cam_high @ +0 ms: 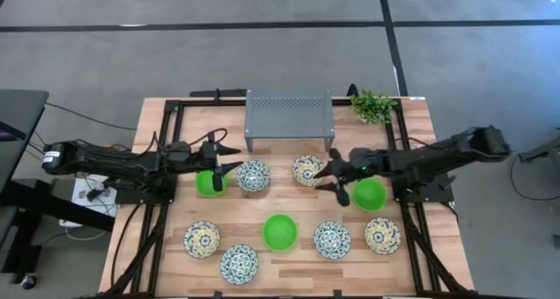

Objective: Pick & Place Mini bowls
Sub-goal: Put the top yellow patterned bowl on the shelf, then put the top green patterned bowl on the shelf

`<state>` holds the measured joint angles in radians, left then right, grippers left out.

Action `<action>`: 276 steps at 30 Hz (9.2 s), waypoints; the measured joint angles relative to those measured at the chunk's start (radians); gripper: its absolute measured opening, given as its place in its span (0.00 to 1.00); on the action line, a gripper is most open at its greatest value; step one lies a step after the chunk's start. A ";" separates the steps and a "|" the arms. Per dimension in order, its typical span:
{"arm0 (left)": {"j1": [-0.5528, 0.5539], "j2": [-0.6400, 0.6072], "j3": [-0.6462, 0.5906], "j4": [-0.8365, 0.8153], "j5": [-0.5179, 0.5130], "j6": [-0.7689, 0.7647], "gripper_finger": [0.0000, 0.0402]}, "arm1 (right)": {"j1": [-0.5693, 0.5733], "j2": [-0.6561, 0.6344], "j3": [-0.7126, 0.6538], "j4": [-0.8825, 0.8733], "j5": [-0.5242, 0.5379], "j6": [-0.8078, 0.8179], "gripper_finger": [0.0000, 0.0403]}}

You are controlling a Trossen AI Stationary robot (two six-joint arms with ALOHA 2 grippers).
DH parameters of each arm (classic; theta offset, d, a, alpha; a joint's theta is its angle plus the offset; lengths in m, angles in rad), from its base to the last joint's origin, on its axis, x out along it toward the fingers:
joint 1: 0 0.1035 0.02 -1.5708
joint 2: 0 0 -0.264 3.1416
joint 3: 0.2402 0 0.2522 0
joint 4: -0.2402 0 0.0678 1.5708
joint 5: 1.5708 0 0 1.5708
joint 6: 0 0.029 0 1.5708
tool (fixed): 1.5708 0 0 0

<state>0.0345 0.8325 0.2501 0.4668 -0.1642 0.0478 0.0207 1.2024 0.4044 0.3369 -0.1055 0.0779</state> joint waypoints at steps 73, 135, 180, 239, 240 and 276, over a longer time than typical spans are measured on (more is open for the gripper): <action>-0.001 -0.014 0.000 0.025 0.001 -0.004 0.42 | -0.407 0.129 0.629 -0.848 0.290 -0.480 0.03; -0.198 0.037 0.309 -0.653 -0.143 -0.330 0.34 | 0.069 0.044 0.538 -0.866 0.181 -0.240 0.47; -0.277 0.601 0.287 -0.477 -0.193 0.001 0.25 | 0.131 0.313 0.430 -0.468 0.185 -0.181 0.46; 0.300 0.788 0.895 -0.500 0.061 0.287 0.06 | 0.232 -0.067 0.466 -0.992 0.237 0.055 0.46; 0.300 0.789 0.894 -0.503 0.062 0.288 0.06 | 0.233 -0.067 0.466 -0.991 0.237 0.055 0.46; 0.255 0.775 0.894 -0.445 0.020 0.319 0.39 | 0.232 -0.067 0.466 -0.988 0.237 0.055 0.46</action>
<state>0.2898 1.6070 1.1439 0.0221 -0.1441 0.3668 0.2531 1.1351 0.8700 -0.6510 0.1310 0.1329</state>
